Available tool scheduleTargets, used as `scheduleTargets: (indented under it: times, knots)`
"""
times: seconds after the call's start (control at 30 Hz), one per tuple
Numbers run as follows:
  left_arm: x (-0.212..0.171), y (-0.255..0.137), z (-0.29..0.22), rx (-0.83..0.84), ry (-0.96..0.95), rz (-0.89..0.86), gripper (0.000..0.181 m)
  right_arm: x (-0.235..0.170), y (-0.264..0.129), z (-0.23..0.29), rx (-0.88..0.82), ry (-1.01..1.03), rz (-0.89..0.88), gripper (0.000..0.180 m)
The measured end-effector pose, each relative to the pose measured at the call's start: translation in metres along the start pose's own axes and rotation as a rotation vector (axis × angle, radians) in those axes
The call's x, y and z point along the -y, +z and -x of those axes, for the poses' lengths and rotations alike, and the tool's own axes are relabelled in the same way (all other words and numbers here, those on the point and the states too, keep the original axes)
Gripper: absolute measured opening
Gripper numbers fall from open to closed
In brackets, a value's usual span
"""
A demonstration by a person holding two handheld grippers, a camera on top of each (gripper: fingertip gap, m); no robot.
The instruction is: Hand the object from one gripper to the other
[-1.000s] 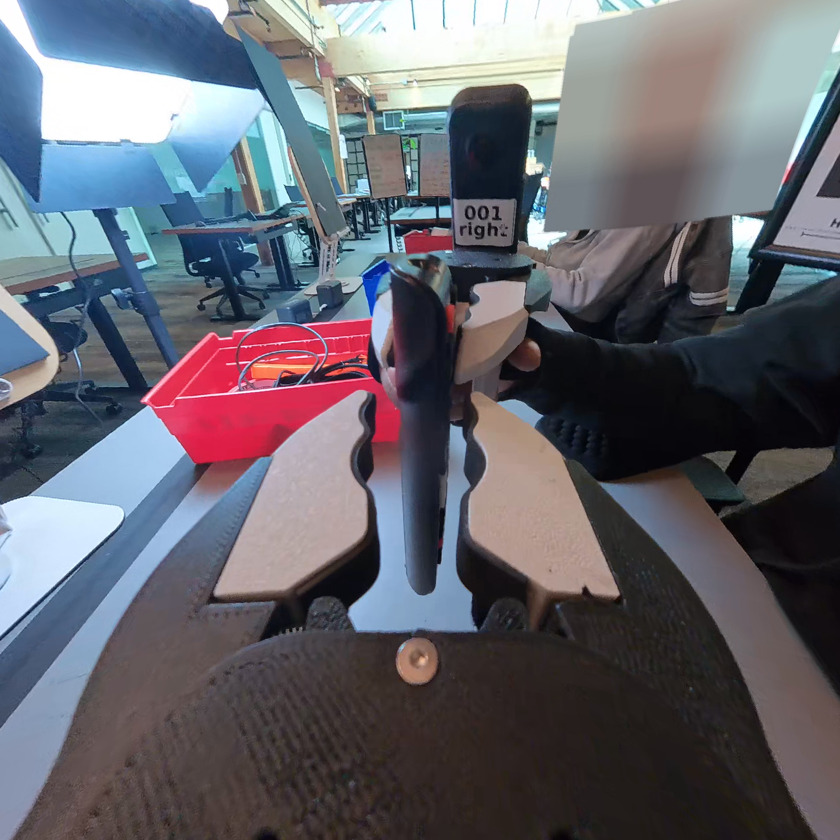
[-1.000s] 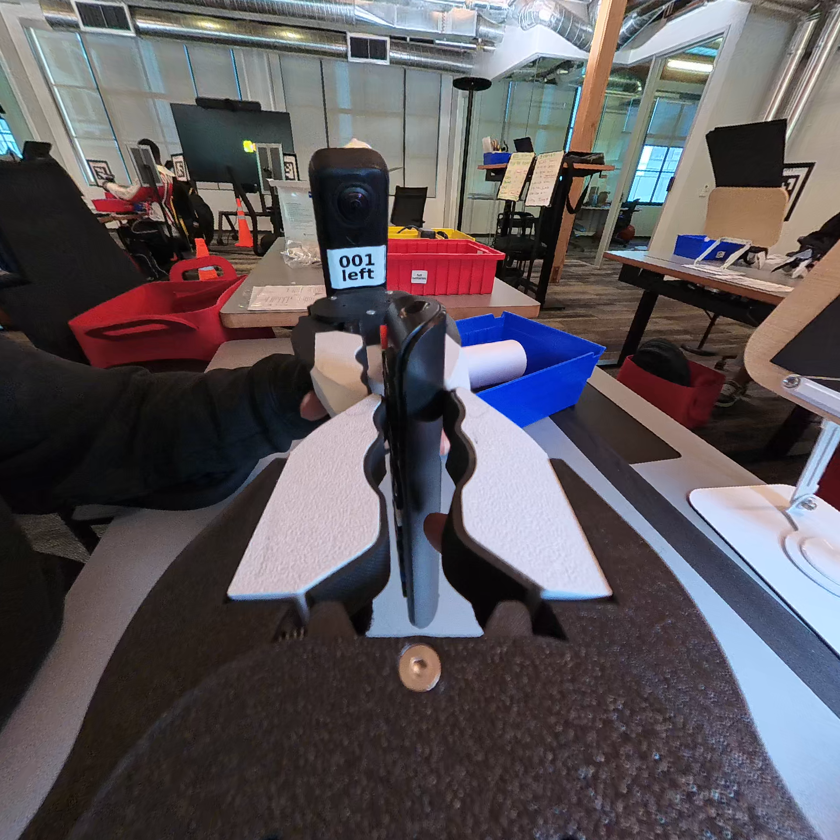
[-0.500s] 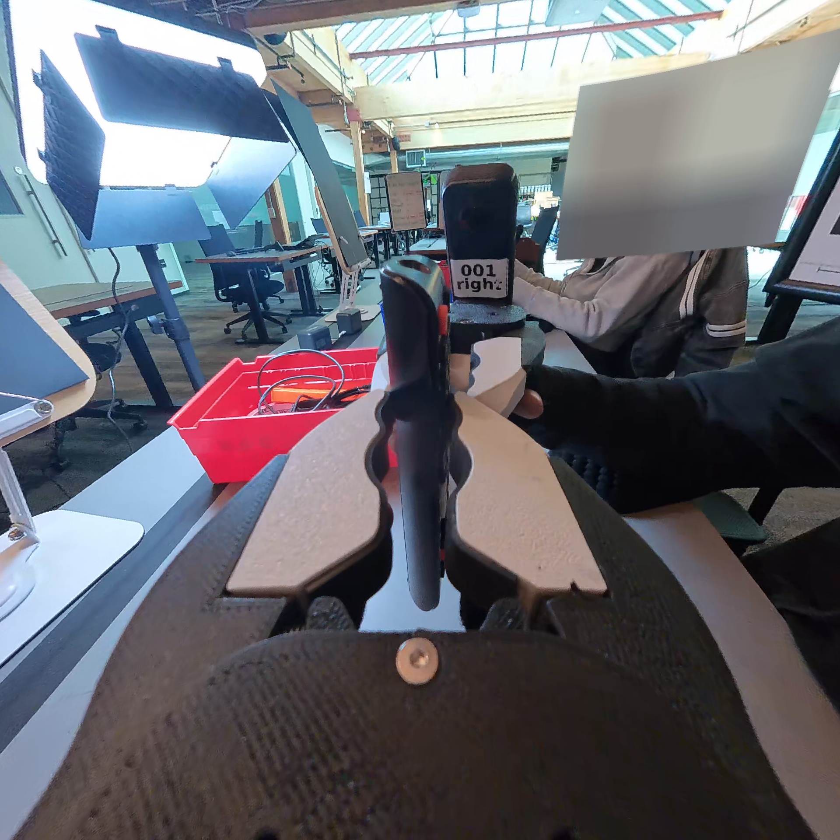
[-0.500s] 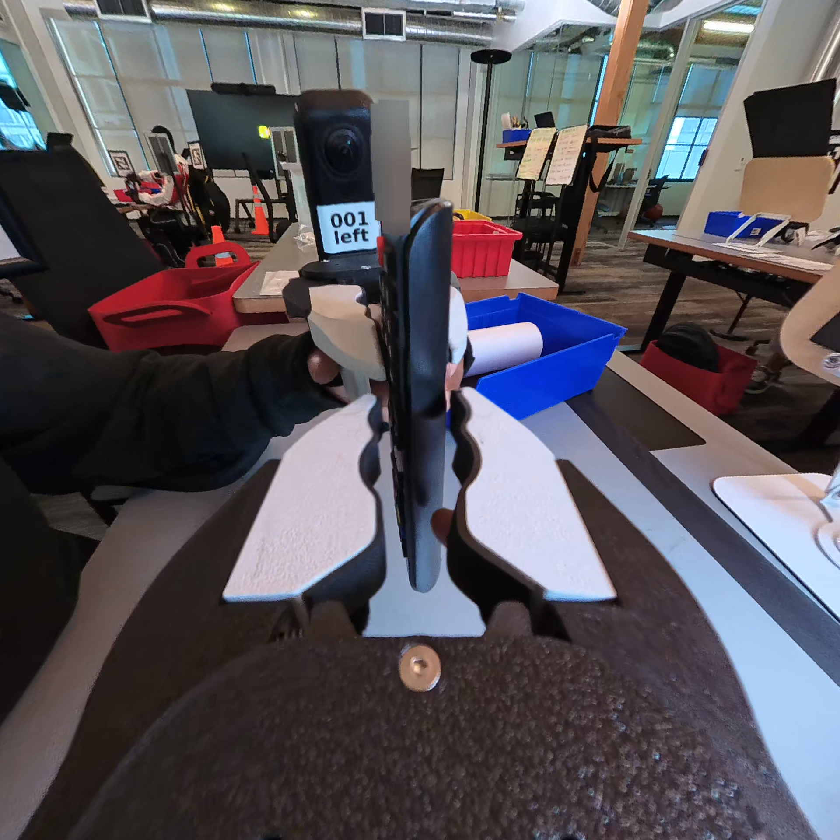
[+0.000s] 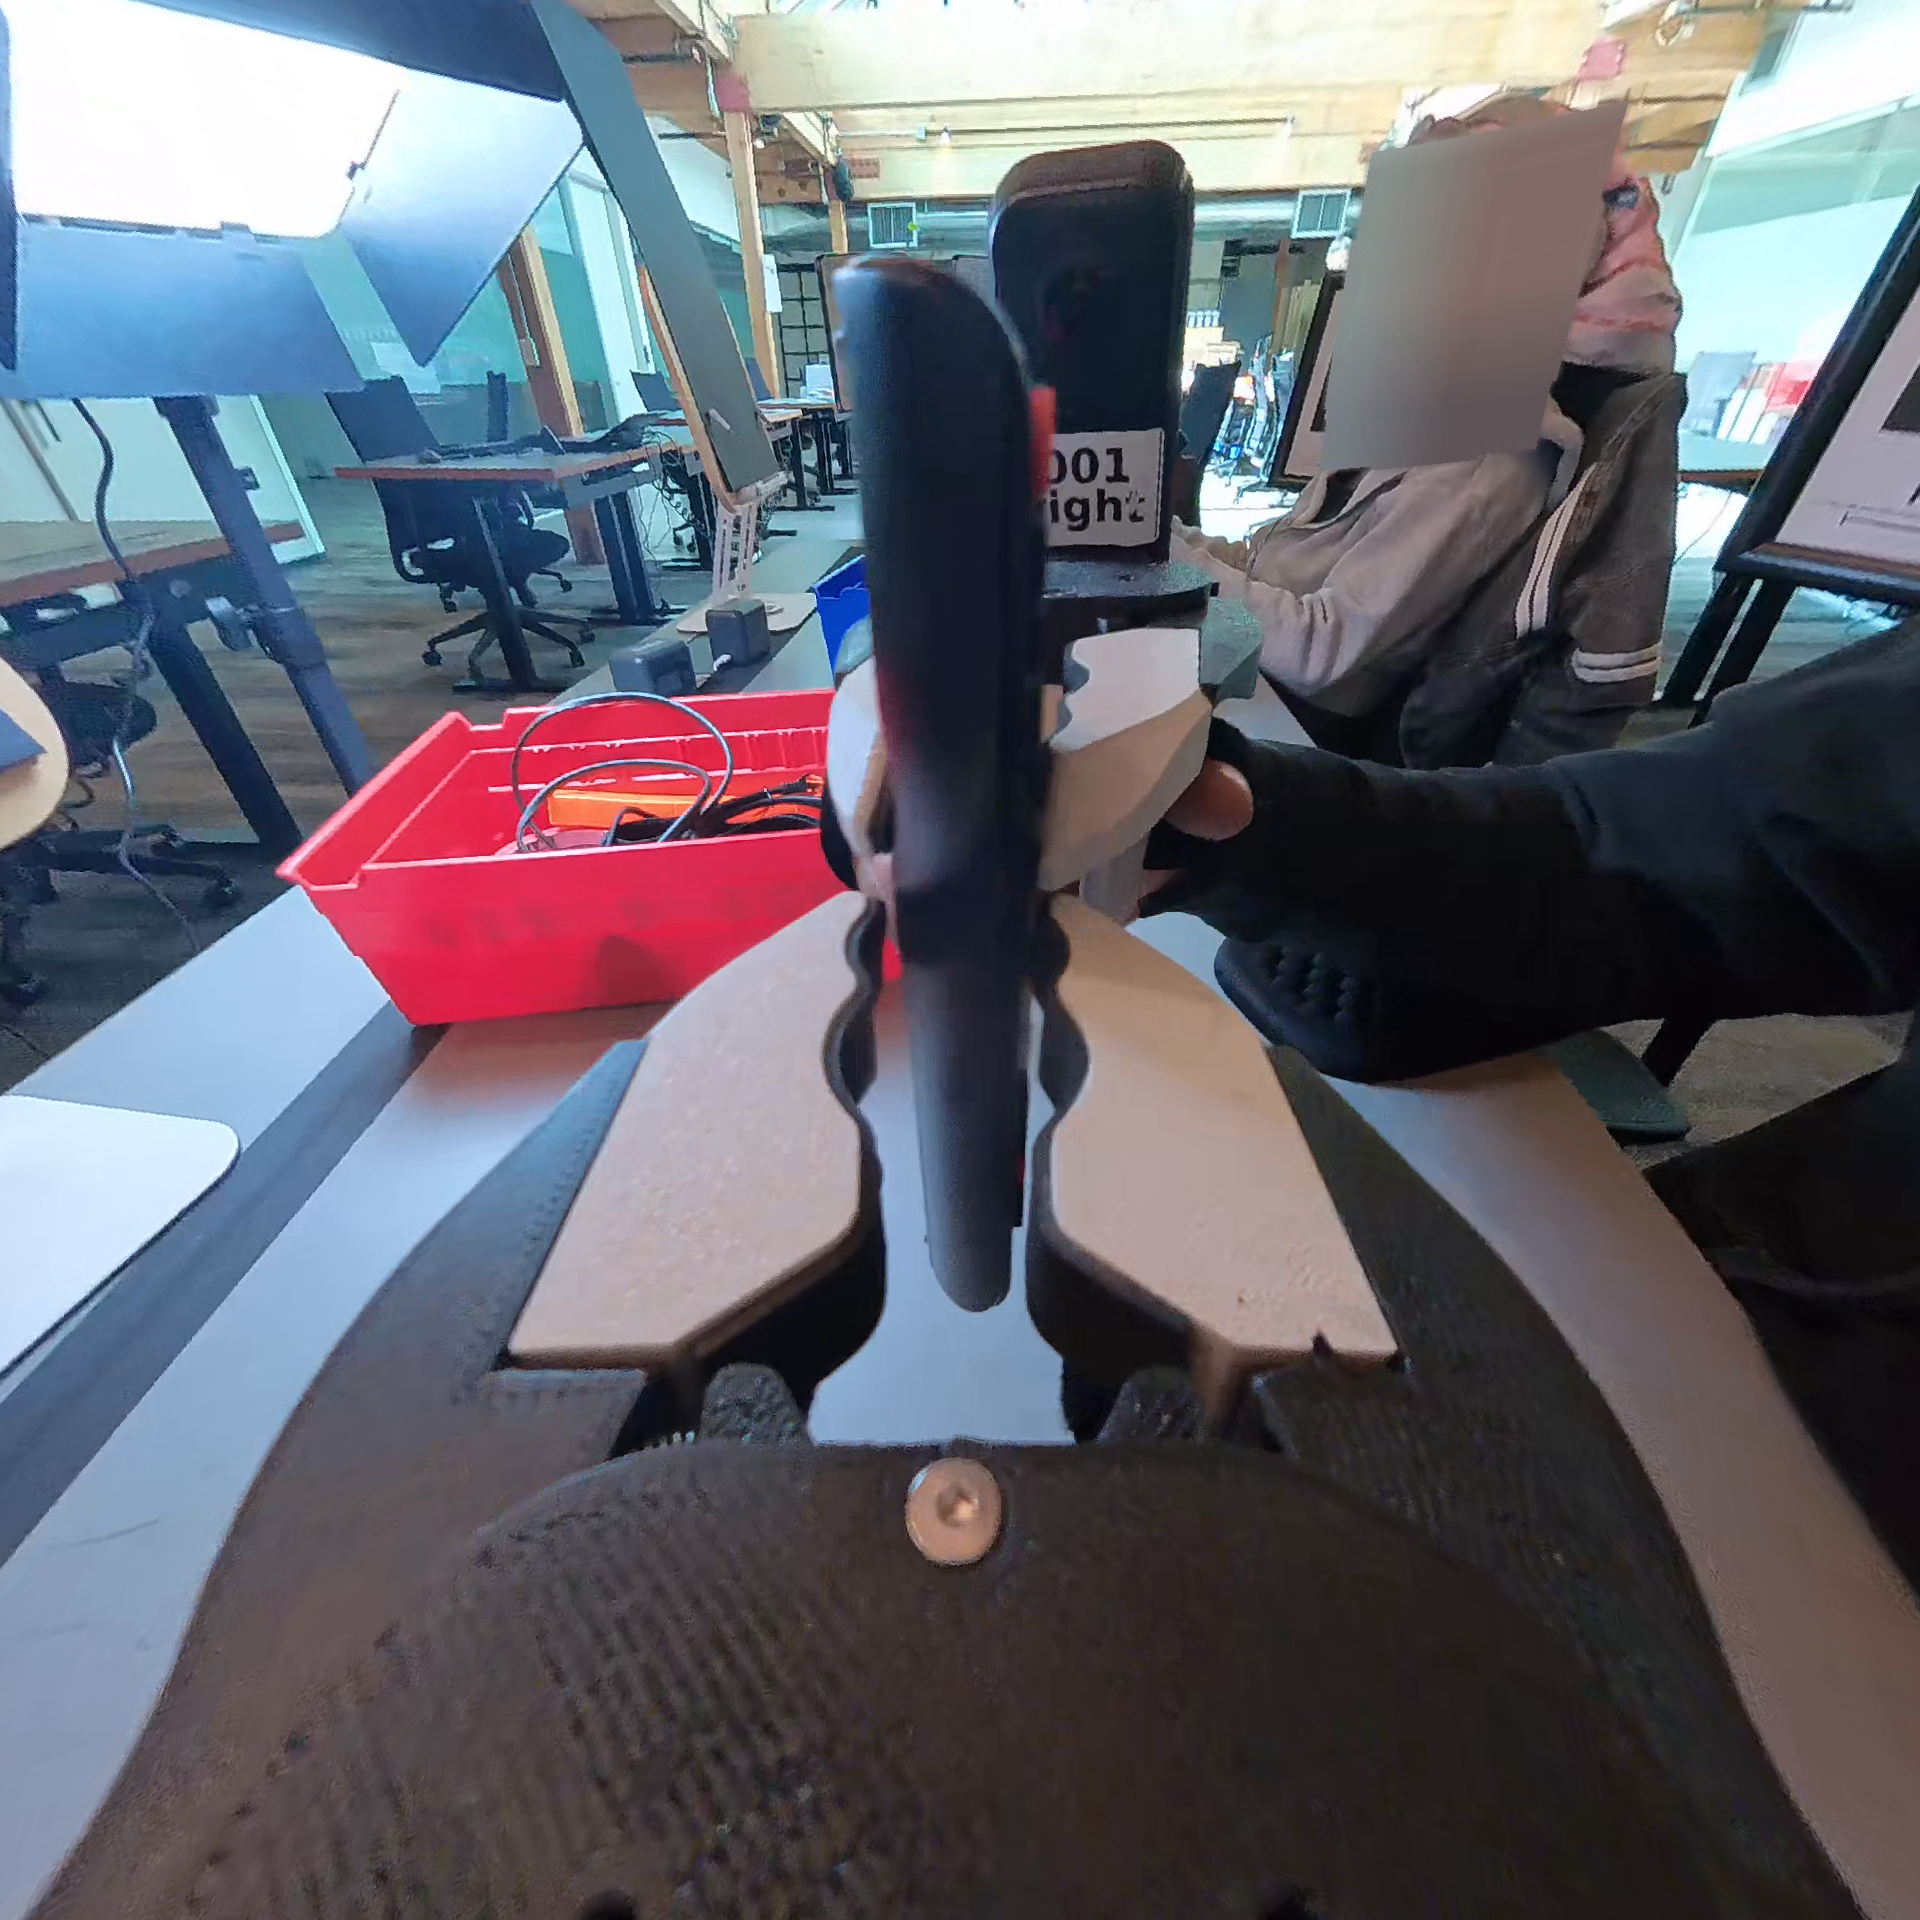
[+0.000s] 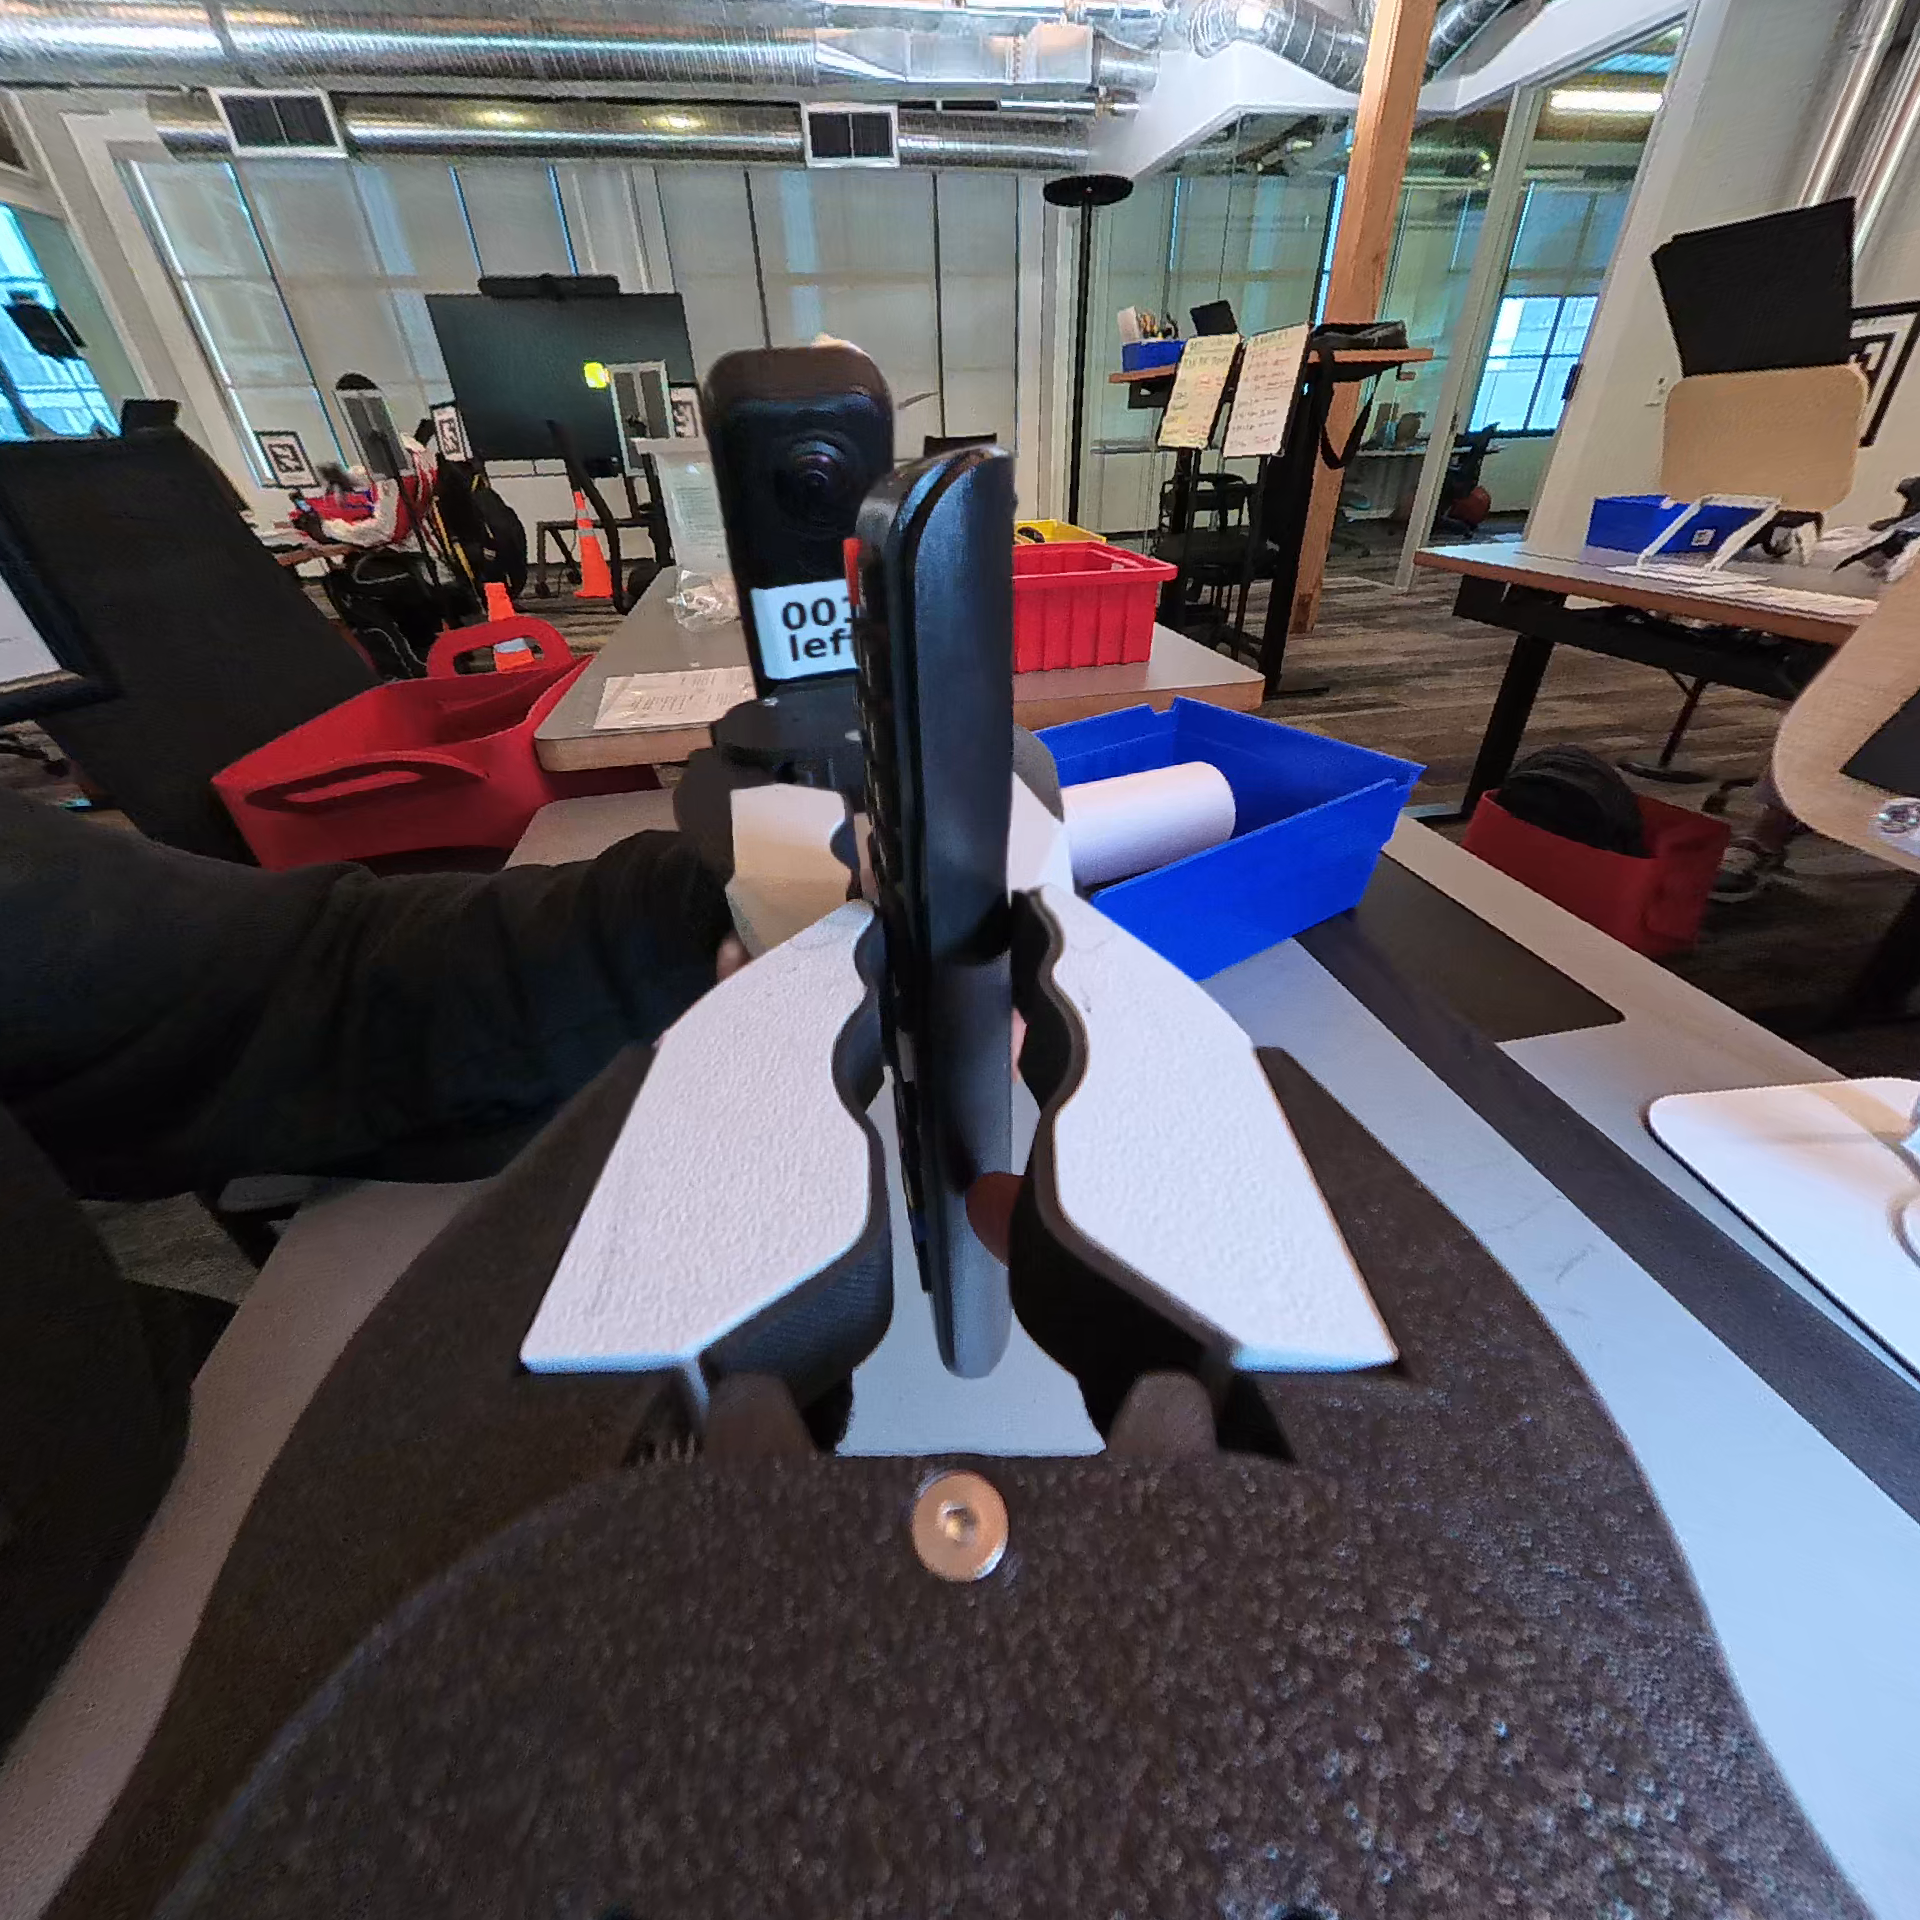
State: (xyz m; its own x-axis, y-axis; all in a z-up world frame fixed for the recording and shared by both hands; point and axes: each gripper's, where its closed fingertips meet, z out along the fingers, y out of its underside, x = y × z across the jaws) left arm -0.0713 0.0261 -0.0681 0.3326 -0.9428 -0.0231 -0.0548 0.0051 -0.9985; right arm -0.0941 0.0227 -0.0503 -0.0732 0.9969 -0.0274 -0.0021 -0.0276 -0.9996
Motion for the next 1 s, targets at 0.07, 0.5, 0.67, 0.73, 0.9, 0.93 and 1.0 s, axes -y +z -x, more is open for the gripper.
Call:
scheduleTargets:
  times: [0.07,0.5,0.67,0.73,0.9,0.93,1.0]
  knots:
    - [0.003,0.000,0.001,0.016,0.016,-0.007,0.025,0.003,0.000,0.000,-0.002,0.005,-0.019,0.023]
    - [0.016,-0.002,0.001,0.014,-0.039,-0.057,0.025,-0.018,0.004,0.002,0.033,-0.023,0.071,0.024]
    - [0.021,-0.007,0.002,0.035,-0.028,-0.066,0.031,-0.014,0.001,0.000,0.037,-0.018,0.054,0.023]
    - [0.020,-0.013,0.002,0.001,-0.055,-0.059,0.036,-0.010,-0.003,-0.005,0.016,-0.014,0.036,0.023]
    - [-0.002,-0.007,0.004,-0.021,-0.059,0.012,0.038,-0.005,-0.007,-0.009,0.001,0.008,0.000,0.023]
    - [-0.004,-0.002,0.004,-0.012,-0.055,0.007,0.037,-0.006,-0.005,-0.008,0.002,0.007,0.007,0.023]
    - [-0.005,0.004,0.002,-0.013,-0.053,-0.004,0.032,-0.007,-0.002,-0.007,-0.007,0.012,0.007,0.023]
